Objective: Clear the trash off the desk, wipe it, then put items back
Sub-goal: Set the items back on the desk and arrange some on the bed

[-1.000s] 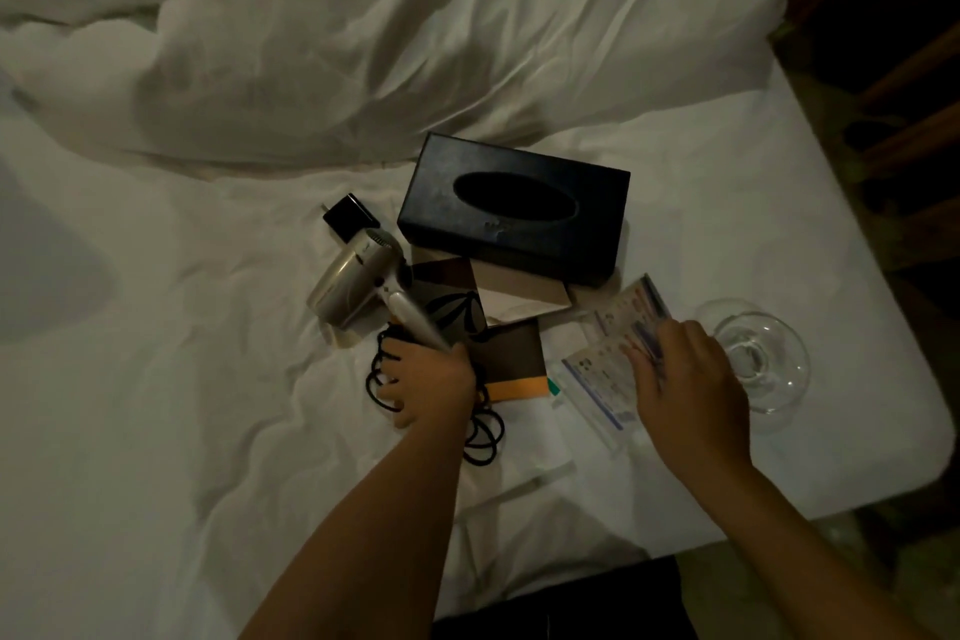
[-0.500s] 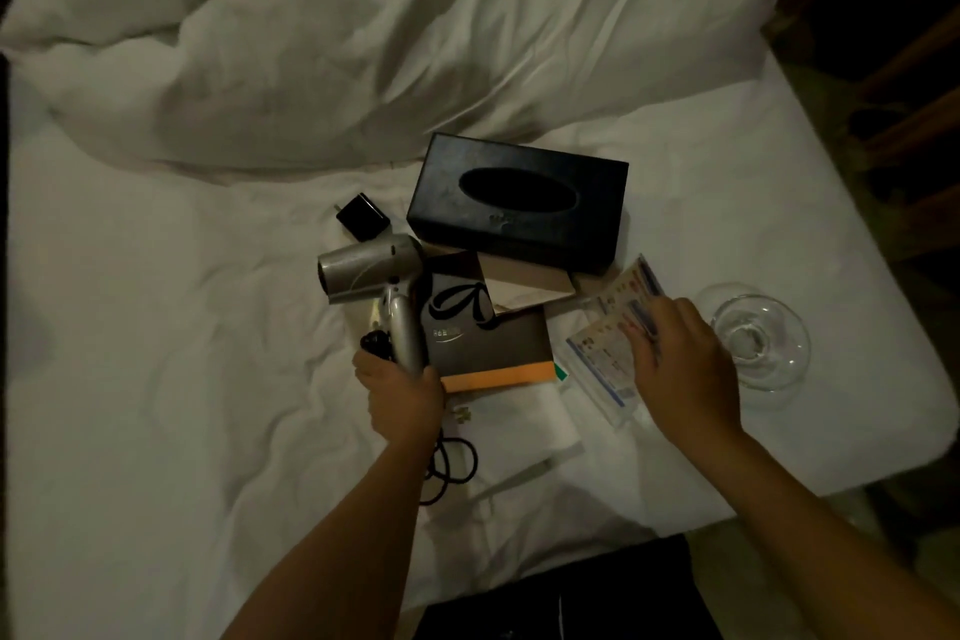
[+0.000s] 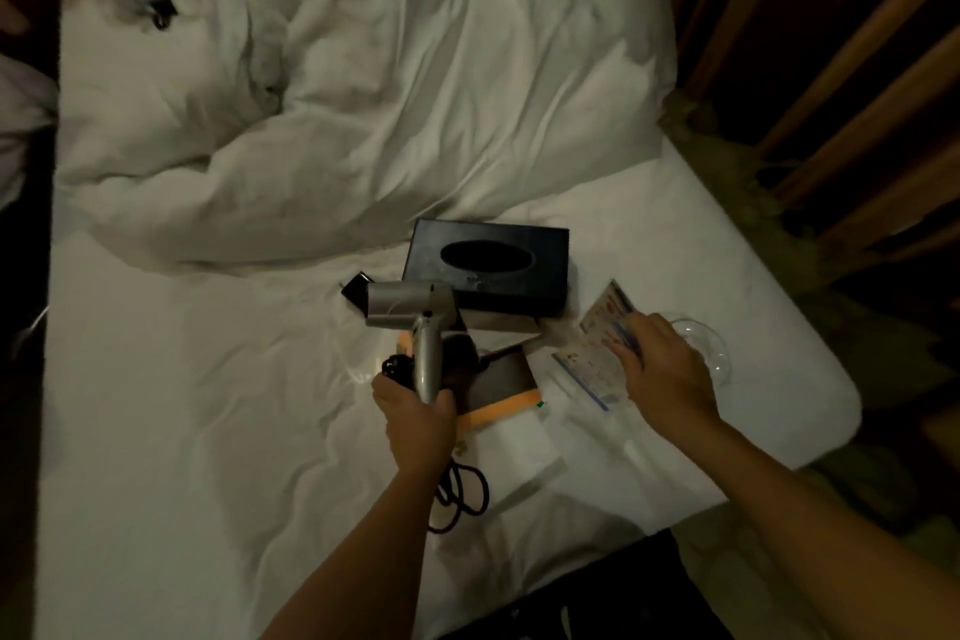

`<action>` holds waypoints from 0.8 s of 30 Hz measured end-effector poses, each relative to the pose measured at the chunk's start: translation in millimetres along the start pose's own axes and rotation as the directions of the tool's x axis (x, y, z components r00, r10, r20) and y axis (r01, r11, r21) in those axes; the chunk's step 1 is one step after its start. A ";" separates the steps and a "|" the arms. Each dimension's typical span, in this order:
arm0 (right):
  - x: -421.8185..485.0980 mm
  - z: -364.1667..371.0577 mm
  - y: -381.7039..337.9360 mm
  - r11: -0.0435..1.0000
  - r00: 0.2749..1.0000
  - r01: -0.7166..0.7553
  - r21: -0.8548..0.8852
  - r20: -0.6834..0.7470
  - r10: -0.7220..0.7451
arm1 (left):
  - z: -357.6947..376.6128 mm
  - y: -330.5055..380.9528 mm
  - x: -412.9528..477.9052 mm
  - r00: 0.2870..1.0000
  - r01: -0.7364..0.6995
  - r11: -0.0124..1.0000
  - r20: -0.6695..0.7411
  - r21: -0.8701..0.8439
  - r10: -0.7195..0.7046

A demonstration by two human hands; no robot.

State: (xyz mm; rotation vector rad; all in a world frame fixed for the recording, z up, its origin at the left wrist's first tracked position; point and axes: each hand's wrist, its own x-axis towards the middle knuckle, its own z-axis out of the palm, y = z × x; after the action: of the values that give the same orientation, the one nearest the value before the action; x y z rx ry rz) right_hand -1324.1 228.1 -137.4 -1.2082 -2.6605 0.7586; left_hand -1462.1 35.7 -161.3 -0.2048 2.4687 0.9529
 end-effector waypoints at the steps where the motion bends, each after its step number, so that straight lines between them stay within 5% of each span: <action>1: -2.5 -10.0 -2.4 1.000 1.000 -0.013 0.010 0.004 0.013 | -3.2 7.2 -5.6 1.000 -0.018 0.999 0.002 -0.028 0.018; 11: -63.9 -114.7 -8.0 0.994 0.988 -0.095 0.052 -0.117 0.100 | -25.0 91.2 -80.6 0.907 -0.383 0.921 0.162 -0.066 0.388; 16: -101.2 -178.4 18.6 0.980 0.964 -0.184 0.077 -0.178 0.195 | -0.3 136.3 -143.3 0.755 -0.583 0.801 0.276 -0.134 0.595; 24: -220.8 -270.7 120.3 0.942 0.882 -0.312 0.120 -0.332 0.334 | 88.3 159.8 -287.3 0.578 -0.672 0.715 0.468 -0.193 0.669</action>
State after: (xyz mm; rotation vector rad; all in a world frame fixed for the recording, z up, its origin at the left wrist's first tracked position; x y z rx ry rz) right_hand -1011.1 239.1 58.7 -1.6234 -2.1618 0.5933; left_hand -1226.1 204.1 17.0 0.9623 2.0173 1.0976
